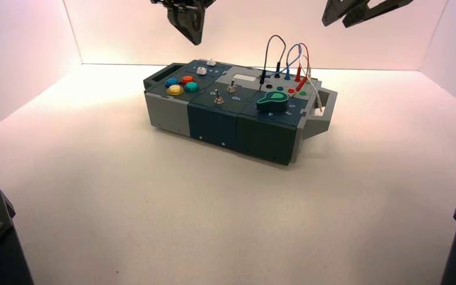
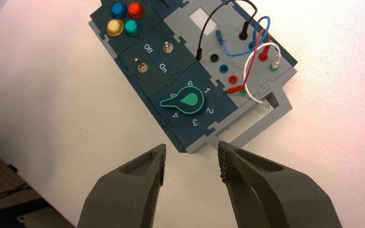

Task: Move the top slider to position 3.

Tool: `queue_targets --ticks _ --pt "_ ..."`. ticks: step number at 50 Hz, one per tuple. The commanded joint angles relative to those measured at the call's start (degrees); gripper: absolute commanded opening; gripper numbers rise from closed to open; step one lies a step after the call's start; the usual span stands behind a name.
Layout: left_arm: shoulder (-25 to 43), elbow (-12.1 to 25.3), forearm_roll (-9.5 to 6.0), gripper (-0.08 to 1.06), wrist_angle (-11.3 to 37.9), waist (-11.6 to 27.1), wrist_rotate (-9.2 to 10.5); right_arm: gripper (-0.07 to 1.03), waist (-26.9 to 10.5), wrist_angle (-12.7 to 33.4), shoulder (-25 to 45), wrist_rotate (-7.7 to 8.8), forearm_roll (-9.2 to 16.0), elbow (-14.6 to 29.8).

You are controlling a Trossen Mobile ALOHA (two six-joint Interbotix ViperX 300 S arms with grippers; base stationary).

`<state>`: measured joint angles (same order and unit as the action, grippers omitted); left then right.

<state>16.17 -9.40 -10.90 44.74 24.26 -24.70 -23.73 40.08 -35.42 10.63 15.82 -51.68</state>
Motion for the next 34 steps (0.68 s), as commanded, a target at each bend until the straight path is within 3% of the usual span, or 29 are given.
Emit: queue_targets --ticks 1,9,34 --pt "-5.0 -1.8 -0.09 -0.03 -2.3 -0.5 -0.97 0.58 -0.1 -1.9 0.4 0.79 -1.0 -0.1" --pt "-7.9 -5.6 -0.09 -0.03 -4.7 -1.0 -1.14 0.58 -0.1 -5.8 1.6 1.14 -4.1 -2.5" --pt "-10.0 -6.2 -0.18 -0.03 -5.7 -2.9 -1.14 0.58 0.2 -11.9 1.4 0.97 -6.2 -5.2"
